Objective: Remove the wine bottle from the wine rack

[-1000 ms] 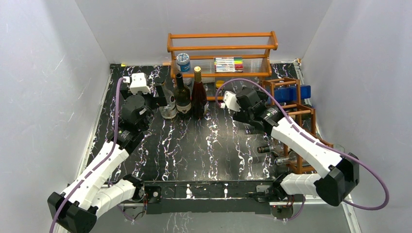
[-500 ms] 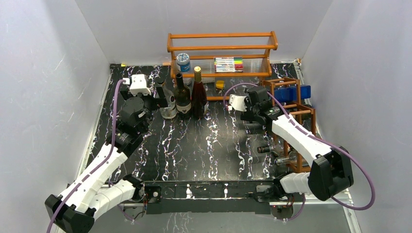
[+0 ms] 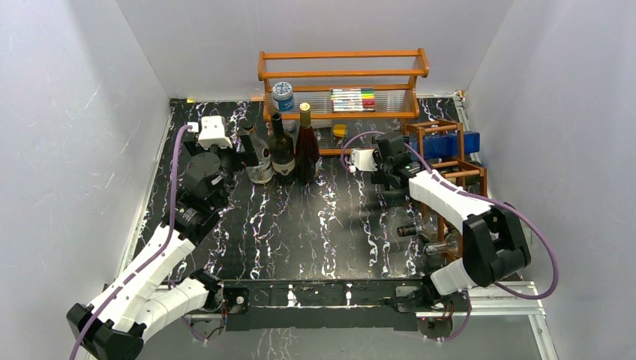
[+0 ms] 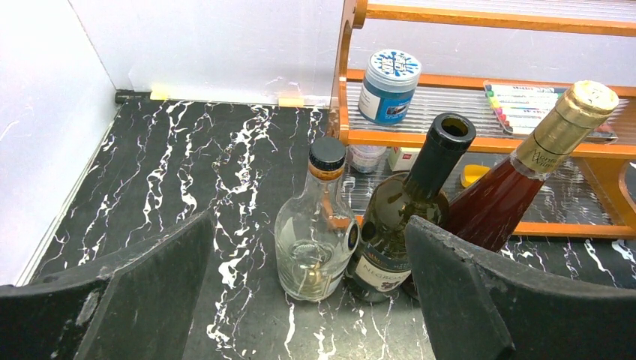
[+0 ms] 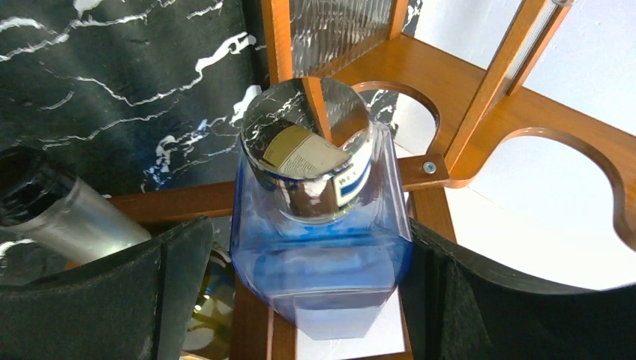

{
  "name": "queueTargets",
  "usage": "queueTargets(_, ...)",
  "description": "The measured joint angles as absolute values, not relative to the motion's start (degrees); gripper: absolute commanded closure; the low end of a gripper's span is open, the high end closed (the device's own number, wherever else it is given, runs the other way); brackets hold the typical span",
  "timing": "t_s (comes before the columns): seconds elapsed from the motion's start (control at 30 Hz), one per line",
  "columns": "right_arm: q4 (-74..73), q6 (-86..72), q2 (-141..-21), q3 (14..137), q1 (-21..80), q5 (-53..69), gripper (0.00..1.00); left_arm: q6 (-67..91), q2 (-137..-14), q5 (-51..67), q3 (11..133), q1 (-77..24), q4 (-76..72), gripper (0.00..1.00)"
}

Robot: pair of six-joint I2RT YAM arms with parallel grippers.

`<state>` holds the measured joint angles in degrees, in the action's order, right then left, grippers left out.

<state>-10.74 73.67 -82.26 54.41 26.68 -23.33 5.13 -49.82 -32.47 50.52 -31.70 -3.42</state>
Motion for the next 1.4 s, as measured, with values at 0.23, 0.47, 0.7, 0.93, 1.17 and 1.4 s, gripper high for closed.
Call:
queueTargets(0.23,-8.8,76.3,-84.5,54.6,26.4,-26.0,0.02,5.1,-49.8,-32.6,50.5,-31.9,-3.4,0.02)
queueTargets(0.47,-5.9,78.2,-87.7,54.6,25.5,-28.4,0.02,5.0,-49.8,-32.6,50.5,-32.1,-3.4,0.02)
queueTargets(0.7,-3.6,79.8,-88.2,54.5,25.4,-28.8,0.08,4.9,-49.8,-32.6,50.5,-32.1,-3.7,0.02)
queueTargets(0.93,-2.2,80.5,-88.4,54.3,25.4,-29.2,0.34,4.9,-49.8,-32.6,50.5,-32.1,-3.8,0.02)
queueTargets(1.17,-2.1,80.8,-88.5,54.1,25.4,-29.5,0.54,4.9,-49.8,-32.6,50.5,-32.1,-3.8,0.02)
queueTargets(1.4,-1.0,81.1,-88.0,53.0,26.3,-29.7,0.67,4.9,-49.8,-32.6,50.5,-32.1,-3.8,0.02)
